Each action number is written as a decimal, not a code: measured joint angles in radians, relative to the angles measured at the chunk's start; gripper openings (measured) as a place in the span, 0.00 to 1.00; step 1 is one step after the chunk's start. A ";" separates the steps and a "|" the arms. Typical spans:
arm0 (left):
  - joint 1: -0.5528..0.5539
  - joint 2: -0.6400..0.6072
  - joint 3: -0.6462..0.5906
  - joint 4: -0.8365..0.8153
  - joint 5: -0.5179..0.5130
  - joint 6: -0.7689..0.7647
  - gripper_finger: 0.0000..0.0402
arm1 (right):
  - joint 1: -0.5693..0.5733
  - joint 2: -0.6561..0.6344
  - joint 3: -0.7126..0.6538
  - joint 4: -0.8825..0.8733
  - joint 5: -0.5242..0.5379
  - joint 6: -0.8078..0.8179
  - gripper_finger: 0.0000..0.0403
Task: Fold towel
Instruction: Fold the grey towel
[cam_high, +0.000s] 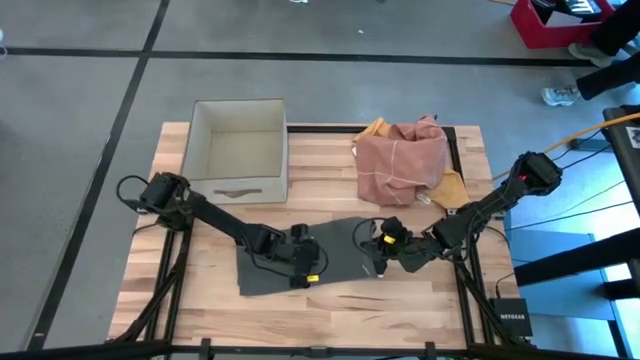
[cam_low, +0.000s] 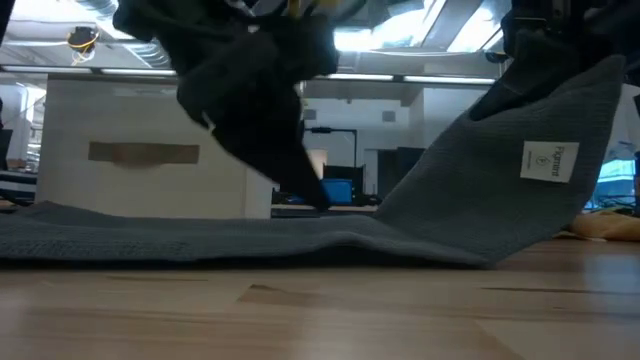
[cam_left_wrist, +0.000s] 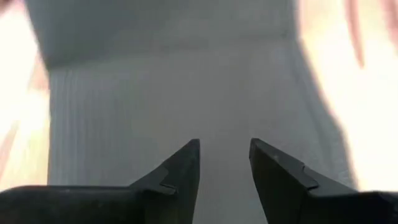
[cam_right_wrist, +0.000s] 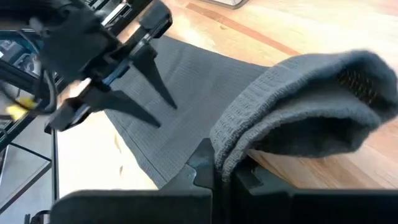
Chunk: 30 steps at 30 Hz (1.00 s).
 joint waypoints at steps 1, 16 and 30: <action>0.001 0.007 -0.008 0.000 -0.001 -0.022 0.33 | 0.000 0.000 0.000 0.001 0.000 0.000 0.03; 0.062 0.184 0.026 0.331 0.054 0.141 0.33 | -0.014 0.011 0.000 0.185 0.036 -0.073 0.03; -0.009 0.048 0.272 -0.274 -0.001 0.042 0.33 | -0.106 0.101 0.000 0.386 -0.051 -0.157 0.03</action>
